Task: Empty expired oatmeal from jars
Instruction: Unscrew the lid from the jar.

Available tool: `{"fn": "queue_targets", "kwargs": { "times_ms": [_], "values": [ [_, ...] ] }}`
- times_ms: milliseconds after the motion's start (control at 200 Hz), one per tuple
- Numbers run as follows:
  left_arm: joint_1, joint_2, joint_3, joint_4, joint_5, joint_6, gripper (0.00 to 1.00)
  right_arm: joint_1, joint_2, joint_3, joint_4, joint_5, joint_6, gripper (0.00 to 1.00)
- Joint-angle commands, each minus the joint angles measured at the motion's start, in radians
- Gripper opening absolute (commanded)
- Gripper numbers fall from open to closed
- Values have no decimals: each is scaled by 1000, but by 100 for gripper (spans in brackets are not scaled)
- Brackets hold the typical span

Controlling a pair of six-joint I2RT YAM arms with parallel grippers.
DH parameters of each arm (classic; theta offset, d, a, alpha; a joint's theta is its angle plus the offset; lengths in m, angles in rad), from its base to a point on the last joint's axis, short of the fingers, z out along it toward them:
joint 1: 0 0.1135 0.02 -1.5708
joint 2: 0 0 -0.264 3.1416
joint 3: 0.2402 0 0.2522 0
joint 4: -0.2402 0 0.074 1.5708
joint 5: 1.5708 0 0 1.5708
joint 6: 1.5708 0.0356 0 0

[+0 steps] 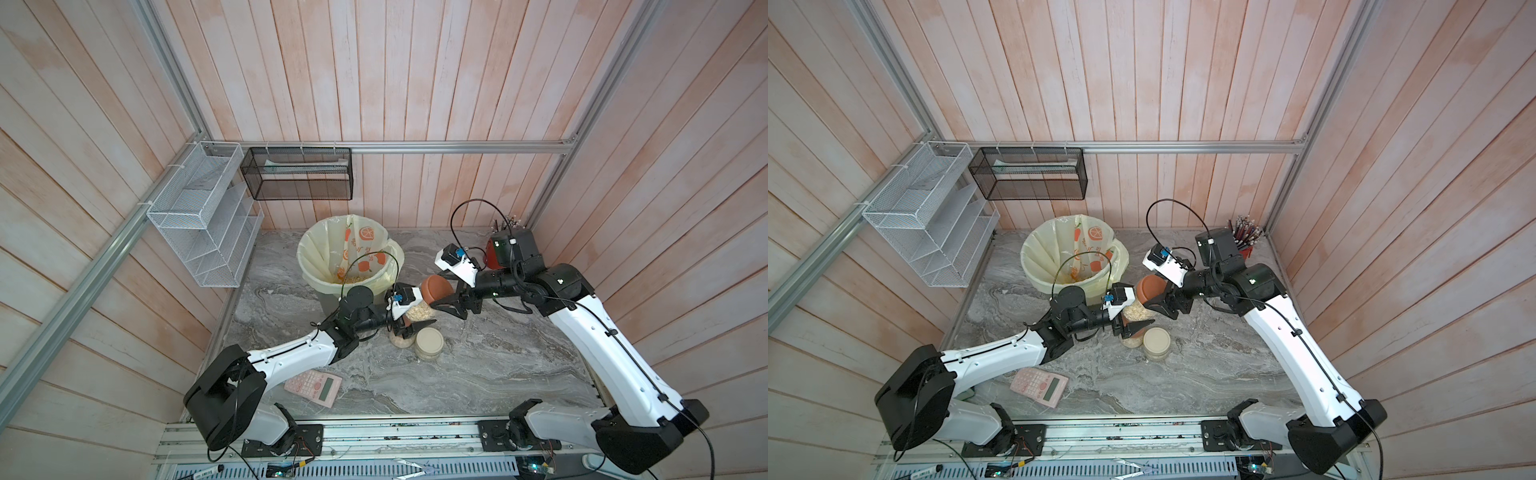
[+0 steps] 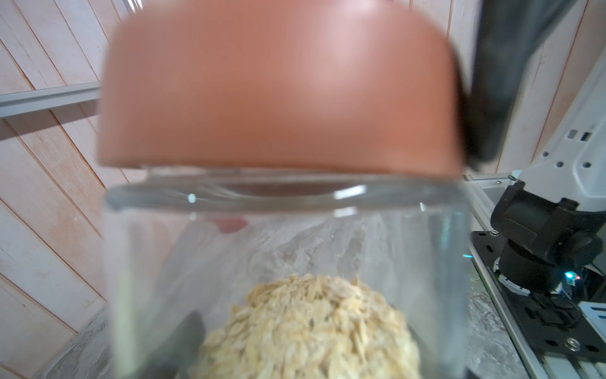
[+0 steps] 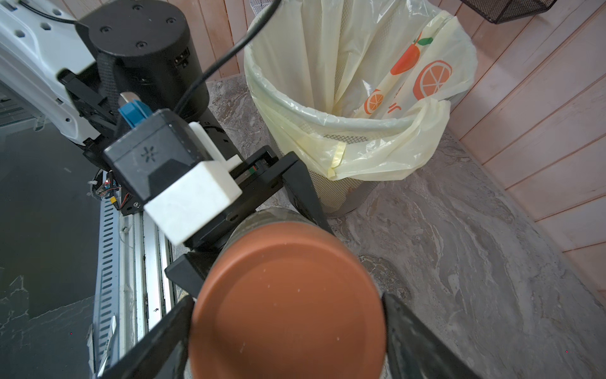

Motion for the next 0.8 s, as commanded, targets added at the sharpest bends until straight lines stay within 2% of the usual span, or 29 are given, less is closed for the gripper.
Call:
{"fn": "queue_targets", "kwargs": {
  "times_ms": [0, 575, 795],
  "values": [
    [-4, -52, 7, 98, 16, -18, 12, -3, 6, 16, -25, -14, -11, 81],
    [-4, -54, -4, 126, 4, -22, 12, -18, -14, 2, 10, -1, 25, 98],
    [-4, -59, -12, 128, -27, -13, 12, -42, -59, -36, 43, -32, 54, 98]
  ]
}}
